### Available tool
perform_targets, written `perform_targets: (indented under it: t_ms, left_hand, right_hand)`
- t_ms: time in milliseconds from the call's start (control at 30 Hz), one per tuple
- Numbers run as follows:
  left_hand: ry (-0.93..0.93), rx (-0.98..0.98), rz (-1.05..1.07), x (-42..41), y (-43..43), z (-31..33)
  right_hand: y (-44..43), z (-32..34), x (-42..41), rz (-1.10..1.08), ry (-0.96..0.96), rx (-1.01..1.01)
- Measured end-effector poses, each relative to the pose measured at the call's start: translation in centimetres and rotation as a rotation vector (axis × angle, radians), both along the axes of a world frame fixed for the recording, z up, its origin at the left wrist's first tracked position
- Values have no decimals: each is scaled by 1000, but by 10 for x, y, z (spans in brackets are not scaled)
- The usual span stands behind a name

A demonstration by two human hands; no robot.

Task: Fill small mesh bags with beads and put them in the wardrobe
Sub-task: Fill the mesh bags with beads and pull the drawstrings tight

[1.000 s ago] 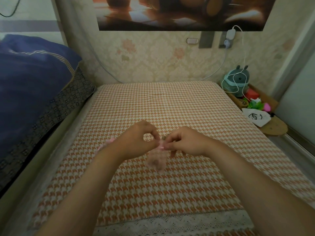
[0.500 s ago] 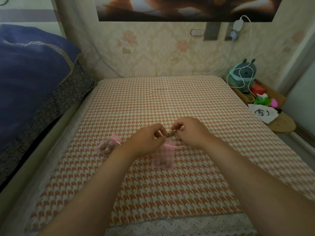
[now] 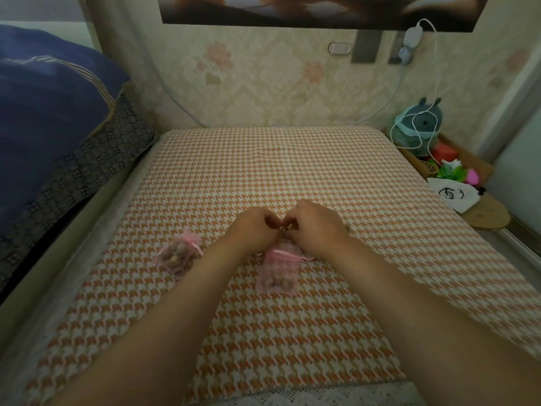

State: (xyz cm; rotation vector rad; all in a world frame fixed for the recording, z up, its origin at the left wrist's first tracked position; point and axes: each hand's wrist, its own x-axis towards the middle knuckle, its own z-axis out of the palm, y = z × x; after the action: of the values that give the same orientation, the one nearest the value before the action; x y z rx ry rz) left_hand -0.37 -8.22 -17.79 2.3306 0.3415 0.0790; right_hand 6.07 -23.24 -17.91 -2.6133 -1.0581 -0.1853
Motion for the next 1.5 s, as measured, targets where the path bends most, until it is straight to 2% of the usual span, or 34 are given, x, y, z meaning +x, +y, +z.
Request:
perform_targets:
  t_ms: [167,300,467,567,800,1067,1233,1400,1500]
  left_hand:
    - [-107,-199,91,-2,2,3]
    - [-143,-217,66,-10,1,9]
    - [47,-74,-111,-22,4,9]
    - [120,-9,-146,-28,6,13]
    - [53,-37,-250,-39,10,17]
    - [19,-12,-216,-43,17,14]
    - [-3,4,-209,-44,16,11]
    - [-12,13,-201,-43,11,8]
    - [-11,4,-199,-39,7,7]
  right_hand:
    - [-3,5,-1,-19,278,284]
    - [-8,10,-6,-11,375,400]
    - [-18,5,-8,-51,508,327]
    - [-22,4,-10,-62,539,289]
    - [-21,14,-16,24,650,280]
    - [-22,25,-20,86,678,110]
    - [-20,24,-21,87,790,77]
    - [-23,25,-19,109,715,28]
    - [-28,26,-14,13,554,106]
